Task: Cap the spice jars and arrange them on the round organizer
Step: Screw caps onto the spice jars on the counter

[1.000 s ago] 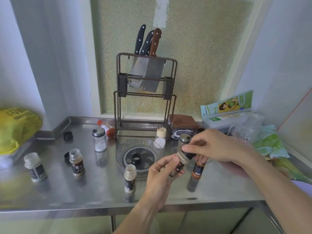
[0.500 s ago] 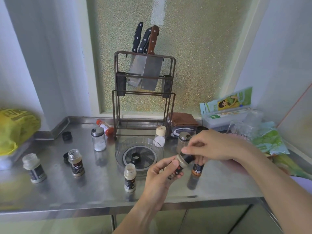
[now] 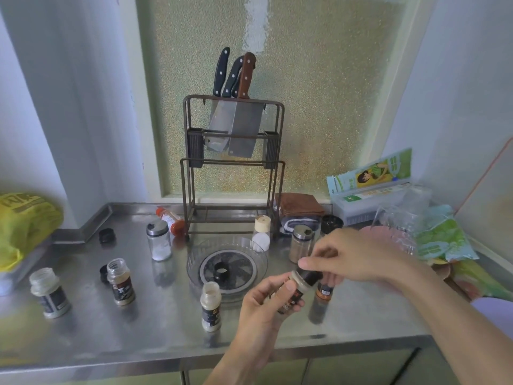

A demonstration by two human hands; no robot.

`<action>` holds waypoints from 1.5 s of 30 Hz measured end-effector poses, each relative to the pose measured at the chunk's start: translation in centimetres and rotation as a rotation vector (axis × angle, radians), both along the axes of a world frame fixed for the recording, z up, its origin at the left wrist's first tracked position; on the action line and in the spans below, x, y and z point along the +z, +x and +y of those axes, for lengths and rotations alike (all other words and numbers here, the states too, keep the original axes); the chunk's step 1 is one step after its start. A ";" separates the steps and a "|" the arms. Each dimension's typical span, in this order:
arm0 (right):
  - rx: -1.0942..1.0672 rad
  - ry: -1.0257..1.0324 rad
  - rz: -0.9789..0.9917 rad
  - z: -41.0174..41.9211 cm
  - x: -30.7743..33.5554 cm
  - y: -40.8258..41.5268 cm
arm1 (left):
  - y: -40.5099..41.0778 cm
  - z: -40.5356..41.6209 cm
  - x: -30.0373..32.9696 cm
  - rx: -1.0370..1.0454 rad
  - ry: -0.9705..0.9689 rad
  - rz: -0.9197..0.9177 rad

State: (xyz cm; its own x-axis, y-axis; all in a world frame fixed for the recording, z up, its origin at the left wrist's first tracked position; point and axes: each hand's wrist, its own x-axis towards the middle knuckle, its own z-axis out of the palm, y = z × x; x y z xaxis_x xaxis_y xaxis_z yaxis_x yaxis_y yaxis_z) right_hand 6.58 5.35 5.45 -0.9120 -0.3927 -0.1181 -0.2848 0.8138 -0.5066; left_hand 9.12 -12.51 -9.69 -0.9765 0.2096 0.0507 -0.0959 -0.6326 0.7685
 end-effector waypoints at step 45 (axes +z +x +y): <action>-0.026 0.266 0.546 -8.4 -7.4 -5.3 | -1.9 -6.0 3.4 0.486 -1.497 0.498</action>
